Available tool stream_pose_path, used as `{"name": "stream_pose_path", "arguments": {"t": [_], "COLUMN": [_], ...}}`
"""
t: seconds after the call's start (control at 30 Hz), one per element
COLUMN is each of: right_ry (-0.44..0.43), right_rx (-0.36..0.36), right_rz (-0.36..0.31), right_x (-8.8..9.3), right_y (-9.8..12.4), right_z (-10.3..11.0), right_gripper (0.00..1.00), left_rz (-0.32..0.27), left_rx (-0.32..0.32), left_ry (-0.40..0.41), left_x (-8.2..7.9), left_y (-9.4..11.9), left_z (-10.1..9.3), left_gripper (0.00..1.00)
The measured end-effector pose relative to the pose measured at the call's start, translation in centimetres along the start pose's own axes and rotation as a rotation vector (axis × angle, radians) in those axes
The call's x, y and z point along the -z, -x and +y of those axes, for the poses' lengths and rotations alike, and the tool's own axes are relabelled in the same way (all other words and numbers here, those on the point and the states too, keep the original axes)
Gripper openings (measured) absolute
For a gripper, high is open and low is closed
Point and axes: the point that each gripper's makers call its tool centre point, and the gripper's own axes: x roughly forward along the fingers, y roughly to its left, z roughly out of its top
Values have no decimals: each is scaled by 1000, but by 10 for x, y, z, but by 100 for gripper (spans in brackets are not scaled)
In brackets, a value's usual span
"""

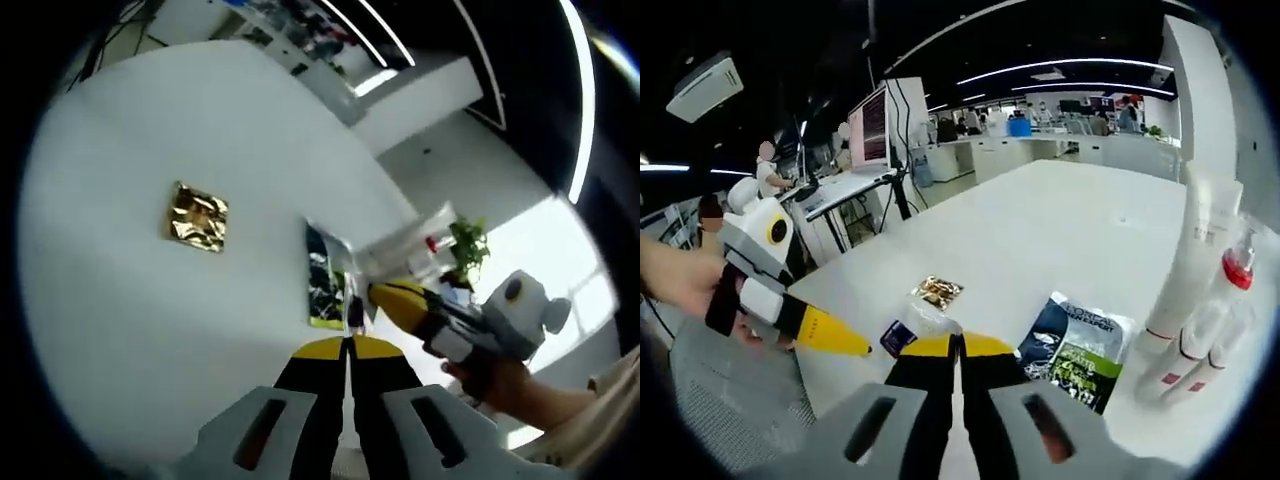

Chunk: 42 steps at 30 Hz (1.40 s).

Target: Arrange the skincare products in the storage area until every visible bottle or jar stands upright without overlapping.

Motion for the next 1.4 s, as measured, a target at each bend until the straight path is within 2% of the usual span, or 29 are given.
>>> {"name": "stream_pose_path", "arguments": {"t": [0.43,0.5,0.8,0.83,1.0,1.4], "right_ry": [78,115,178,185,266,365], "right_rx": [22,30,17,12,11,33], "right_rz": [36,48,92,99,148,208], "right_x": [13,16,27,28,35,47], "right_y": [-38,-43,-59,-63,-69,-74], "right_z": [-16,-19,-28,-29,-31,-34], "right_gripper": [1,1,2,2,2,1], "left_rz": [22,27,47,50,65,82], "left_rx": [-54,-61,-94,-99,-121,-156], "left_ry": [-5,-8,-14,-17,-26,-60], "left_x": [-14,-15,-14,-16,-16,-17], "left_y": [-24,-28,-41,-43,-49,-53], "left_z": [31,34,47,53,62,72], "left_gripper": [0,0,0,0,0,0]}}
